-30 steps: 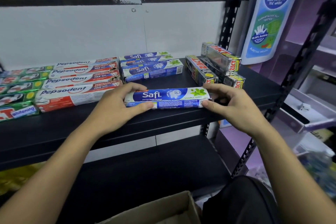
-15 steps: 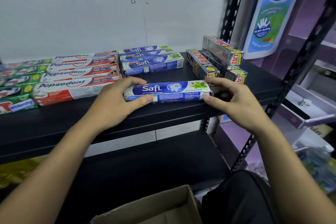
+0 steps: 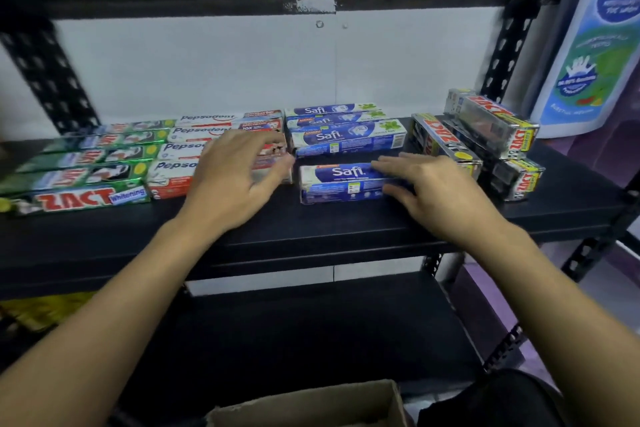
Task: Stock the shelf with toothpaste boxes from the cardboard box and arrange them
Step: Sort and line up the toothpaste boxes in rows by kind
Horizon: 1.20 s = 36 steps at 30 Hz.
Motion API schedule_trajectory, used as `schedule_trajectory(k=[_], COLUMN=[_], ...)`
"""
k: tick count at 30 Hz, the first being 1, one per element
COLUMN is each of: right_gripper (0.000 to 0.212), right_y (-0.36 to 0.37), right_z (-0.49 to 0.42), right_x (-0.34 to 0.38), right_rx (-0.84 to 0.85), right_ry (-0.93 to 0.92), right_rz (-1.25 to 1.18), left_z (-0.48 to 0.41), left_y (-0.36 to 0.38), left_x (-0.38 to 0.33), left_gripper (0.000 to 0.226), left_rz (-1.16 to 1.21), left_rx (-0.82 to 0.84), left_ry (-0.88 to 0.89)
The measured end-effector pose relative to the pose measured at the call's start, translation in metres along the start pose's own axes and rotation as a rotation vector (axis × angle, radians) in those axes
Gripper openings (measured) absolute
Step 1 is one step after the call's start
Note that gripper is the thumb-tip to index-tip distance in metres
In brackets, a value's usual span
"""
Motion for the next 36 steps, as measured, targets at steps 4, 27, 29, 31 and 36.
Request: schedule_trajectory(k=[4, 27, 29, 31, 36], right_gripper=[0.04, 0.054, 0.053, 0.051, 0.05], right_y=[0.01, 0.036, 0.038, 0.039, 0.036], right_z=[-0.019, -0.045, -0.045, -0.044, -0.043], right_x=[-0.01, -0.026, -0.027, -0.027, -0.028], right_rx=[0.057, 0.012, 0.035, 0.033, 0.017], right_ry=[0.05, 0.329, 0.346, 0.357, 0.369], right_rz=[0.036, 0.016, 0.003, -0.015, -0.05], left_z=[-0.003, -0.003, -0.008, -0.016, -0.029], left_y=[0.005, 0.017, 0.018, 0.021, 0.034], left_x=[0.03, 0.028, 0.02, 0.009, -0.012], left_gripper=[0.051, 0.066, 0.067, 0.069, 0.058], left_rz=[-0.111, -0.225, -0.238, -0.236, -0.244], left_rx=[0.022, 0.143, 0.15, 0.172, 0.238], left_ry=[-0.068, -0.081, -0.051, -0.036, 0.02])
Point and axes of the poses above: each hand's wrist, its own z-axis away from the middle knuckle, its own y-axis out of the palm, x = y × z, the point moved 4 cm from there along -z, towards the middle knuckle, and after that the axes turned 13 degrees about -y, right-handed, at the moved point
